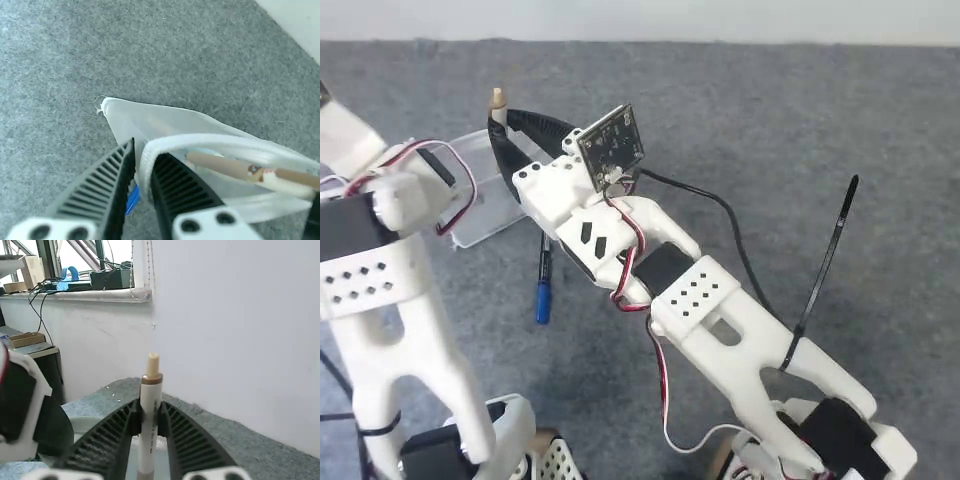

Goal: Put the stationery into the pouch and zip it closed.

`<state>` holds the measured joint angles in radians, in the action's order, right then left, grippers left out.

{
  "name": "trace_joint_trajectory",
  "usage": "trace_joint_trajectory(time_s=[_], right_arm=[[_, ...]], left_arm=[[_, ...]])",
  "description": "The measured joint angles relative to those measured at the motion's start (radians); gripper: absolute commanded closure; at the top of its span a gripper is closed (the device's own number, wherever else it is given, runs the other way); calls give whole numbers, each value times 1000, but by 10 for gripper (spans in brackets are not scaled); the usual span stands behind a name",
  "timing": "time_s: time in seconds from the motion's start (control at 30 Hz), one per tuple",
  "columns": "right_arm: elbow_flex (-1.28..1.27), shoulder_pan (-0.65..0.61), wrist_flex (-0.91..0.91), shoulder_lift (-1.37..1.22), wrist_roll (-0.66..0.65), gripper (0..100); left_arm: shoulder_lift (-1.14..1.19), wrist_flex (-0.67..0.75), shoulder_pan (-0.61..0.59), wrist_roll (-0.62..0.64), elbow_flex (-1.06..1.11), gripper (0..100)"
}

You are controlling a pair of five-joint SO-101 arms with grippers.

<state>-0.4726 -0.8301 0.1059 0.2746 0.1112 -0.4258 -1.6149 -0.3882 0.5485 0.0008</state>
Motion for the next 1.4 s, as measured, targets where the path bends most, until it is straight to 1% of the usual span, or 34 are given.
trace_joint_trajectory(time_s=[0.07, 0.2, 0.27, 0.37, 0.5, 0.83, 1.0, 1.17, 1.3, 1.4], right_arm=[[0, 0, 0, 0, 0, 959], [3, 0, -40, 0, 0, 831], [3, 0, -80, 2, 0, 802], [3, 0, -124, 6, 0, 831], [3, 0, -133, 32, 0, 872], [6, 5, -143, 41, 0, 879], [66, 41, -256, 41, 2, 879], [140, 51, -413, 41, 61, 879], [189, 54, -525, 41, 69, 879], [204, 77, -569, 41, 71, 879]], left_arm=[[0, 0, 0, 0, 0, 990], [0, 0, 0, 0, 0, 990], [0, 0, 0, 0, 0, 990], [0, 0, 0, 0, 0, 990], [0, 0, 2, 0, 0, 990], [0, 0, 2, 0, 0, 990], [0, 0, 2, 0, 0, 990], [0, 0, 2, 0, 0, 990], [0, 0, -38, 0, 0, 990], [0, 0, -69, 8, 0, 990]])
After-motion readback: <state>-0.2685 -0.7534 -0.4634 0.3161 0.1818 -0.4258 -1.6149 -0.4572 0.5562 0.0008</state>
